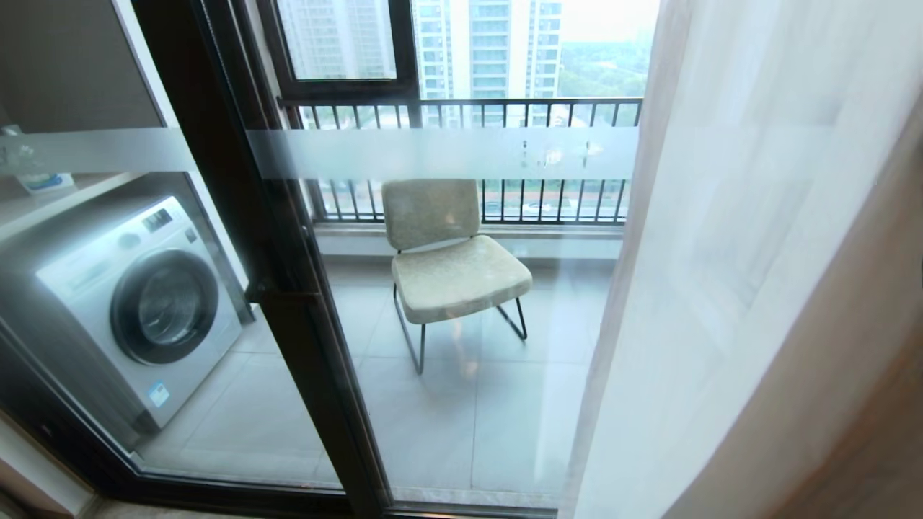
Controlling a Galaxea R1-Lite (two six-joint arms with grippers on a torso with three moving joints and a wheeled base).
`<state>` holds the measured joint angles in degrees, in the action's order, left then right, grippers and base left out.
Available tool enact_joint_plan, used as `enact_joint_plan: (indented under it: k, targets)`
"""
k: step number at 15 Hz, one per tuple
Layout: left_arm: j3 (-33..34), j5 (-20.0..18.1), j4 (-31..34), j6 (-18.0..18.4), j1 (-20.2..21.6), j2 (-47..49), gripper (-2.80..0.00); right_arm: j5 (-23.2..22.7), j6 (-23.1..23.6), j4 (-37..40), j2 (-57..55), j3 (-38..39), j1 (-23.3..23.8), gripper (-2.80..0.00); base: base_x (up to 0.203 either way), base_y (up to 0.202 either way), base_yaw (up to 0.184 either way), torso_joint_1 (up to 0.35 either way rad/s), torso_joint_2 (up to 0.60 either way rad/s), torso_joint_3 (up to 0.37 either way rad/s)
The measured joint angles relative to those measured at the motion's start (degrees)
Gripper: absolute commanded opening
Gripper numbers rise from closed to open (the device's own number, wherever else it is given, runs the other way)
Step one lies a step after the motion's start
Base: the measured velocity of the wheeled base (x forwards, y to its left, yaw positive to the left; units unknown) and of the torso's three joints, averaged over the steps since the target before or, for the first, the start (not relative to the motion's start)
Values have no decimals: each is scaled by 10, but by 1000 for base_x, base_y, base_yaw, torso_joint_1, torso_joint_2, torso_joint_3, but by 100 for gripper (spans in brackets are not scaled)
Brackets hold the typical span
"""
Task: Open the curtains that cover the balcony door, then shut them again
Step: Pull the inner curtains open on both sides
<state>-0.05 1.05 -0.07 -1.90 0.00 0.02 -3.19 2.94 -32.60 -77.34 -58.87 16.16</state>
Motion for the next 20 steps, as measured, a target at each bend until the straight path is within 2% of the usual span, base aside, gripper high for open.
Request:
enact_joint_plan:
  k: [9,20]
  targets:
    - [0,0,0,1,0,0,-280,1,0,0,0,1,1,-280,0,-187,0,1,2,2]
    - [0,0,0,1,0,0,-280,1,0,2,7,-6,2,-280,0,-8,0,0,0,0]
